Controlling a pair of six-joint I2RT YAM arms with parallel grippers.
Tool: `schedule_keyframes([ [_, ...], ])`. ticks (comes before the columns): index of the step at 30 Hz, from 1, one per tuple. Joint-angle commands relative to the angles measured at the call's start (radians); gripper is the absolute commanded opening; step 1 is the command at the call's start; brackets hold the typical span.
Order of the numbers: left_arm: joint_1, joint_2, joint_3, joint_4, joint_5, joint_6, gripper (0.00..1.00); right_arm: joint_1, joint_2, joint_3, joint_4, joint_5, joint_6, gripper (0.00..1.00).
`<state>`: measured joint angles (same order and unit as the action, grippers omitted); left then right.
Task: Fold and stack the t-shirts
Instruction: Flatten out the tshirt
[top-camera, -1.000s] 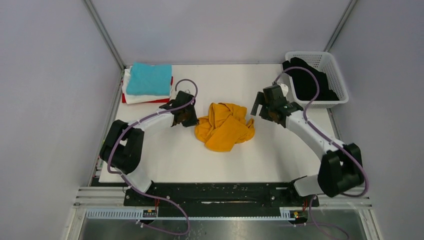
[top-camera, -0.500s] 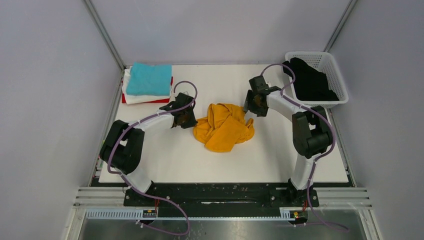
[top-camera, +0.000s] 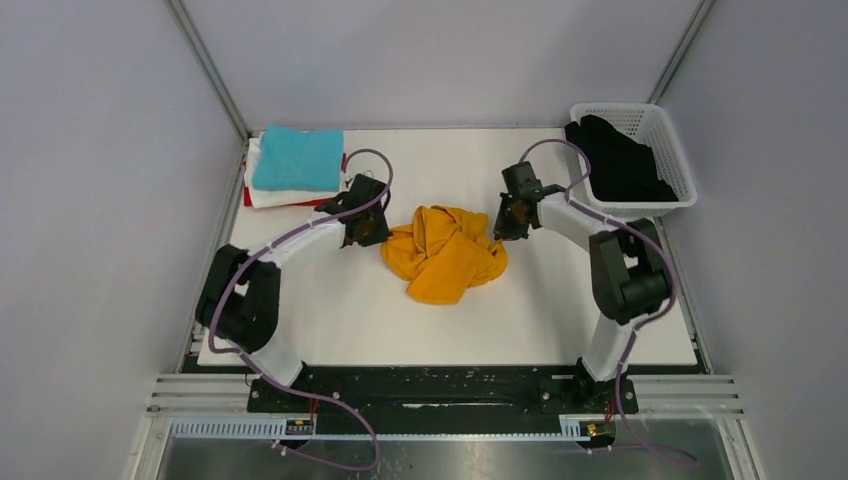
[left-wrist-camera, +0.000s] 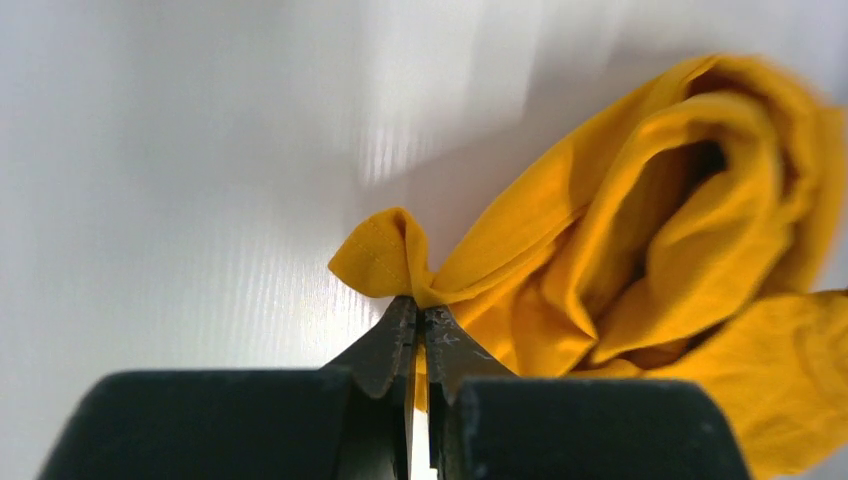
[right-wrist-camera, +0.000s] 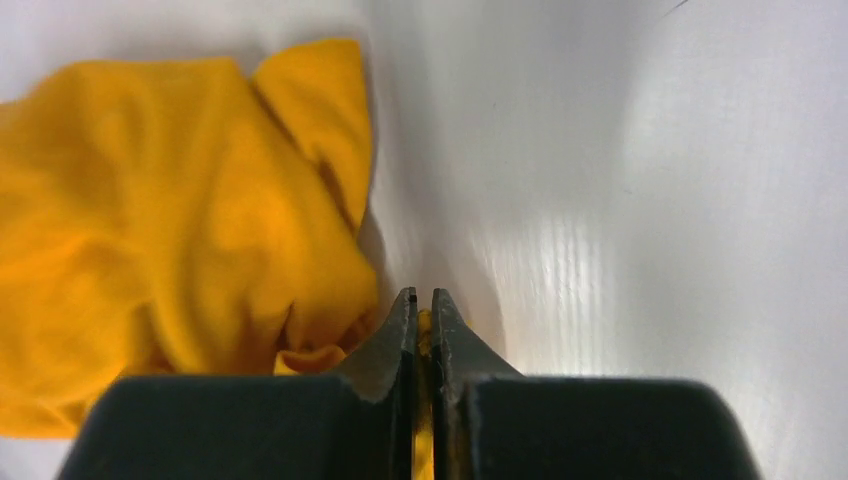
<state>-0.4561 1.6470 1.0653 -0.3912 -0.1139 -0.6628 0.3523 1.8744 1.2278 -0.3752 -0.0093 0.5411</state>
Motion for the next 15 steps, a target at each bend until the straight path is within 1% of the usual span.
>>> schedule_keyframes([
  [1,0.006,-0.195,0.122,-0.046,-0.119,0.034,0.0,-0.002,-0.318,-0.009,0.026,0.115,-0.08,0.0],
  [3,0.005,-0.298,0.136,-0.055,-0.154,0.039,0.0,-0.002,-0.452,-0.017,0.016,0.152,-0.123,0.0],
  [5,0.005,-0.43,0.148,-0.056,-0.174,0.047,0.0,-0.002,-0.588,-0.033,0.023,0.149,-0.166,0.0],
  [8,0.005,-0.585,0.189,-0.068,-0.109,0.067,0.0,-0.003,-0.814,-0.071,0.096,0.072,-0.217,0.0],
  [10,0.005,-0.682,0.222,-0.07,-0.098,0.081,0.0,-0.002,-0.944,-0.084,0.135,0.025,-0.236,0.0],
  [13,0.004,-0.821,0.264,-0.072,-0.128,0.106,0.0,-0.002,-1.098,-0.071,0.156,0.012,-0.262,0.0],
  [15,0.004,-0.902,0.29,-0.073,-0.139,0.128,0.0,-0.002,-1.175,-0.035,0.133,0.012,-0.281,0.0],
])
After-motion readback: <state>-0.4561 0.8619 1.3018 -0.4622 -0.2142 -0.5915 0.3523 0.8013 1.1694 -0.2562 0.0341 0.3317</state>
